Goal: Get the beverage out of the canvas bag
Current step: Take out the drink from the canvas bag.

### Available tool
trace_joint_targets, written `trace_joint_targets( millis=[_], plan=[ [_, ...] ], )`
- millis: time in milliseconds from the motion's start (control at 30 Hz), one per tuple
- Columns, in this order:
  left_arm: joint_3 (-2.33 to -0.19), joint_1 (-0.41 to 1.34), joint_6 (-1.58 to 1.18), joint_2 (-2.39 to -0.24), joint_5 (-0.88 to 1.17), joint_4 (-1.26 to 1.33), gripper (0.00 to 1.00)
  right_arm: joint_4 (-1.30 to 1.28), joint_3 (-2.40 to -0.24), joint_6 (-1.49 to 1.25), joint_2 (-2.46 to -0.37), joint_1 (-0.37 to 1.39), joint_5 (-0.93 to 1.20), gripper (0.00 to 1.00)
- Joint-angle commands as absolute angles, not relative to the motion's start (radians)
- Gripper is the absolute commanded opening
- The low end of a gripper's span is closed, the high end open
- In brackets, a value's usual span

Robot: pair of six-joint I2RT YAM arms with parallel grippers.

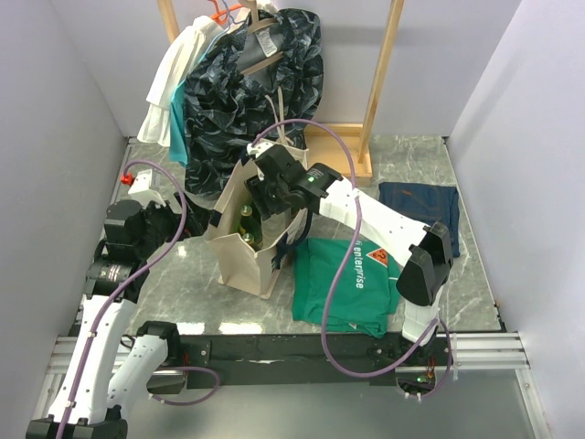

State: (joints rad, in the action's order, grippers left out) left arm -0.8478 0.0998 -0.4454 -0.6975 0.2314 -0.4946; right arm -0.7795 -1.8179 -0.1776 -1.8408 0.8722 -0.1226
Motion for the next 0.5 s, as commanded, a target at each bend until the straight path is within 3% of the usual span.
trace_joint_targets(
  millis=[0, 467],
  plan=[
    [-0.851, 0.104, -0.423, -0.696, 0.238, -0.472, 0.96, -0.782, -1.864, -0.186, -1.842, 0.867, -0.126, 0.64],
    [-0.848, 0.103, -0.431, -0.695, 0.204, -0.469, 0.96, -0.795, -1.85, -0.193, -1.85, 0.867, -0.144, 0.58]
  ],
)
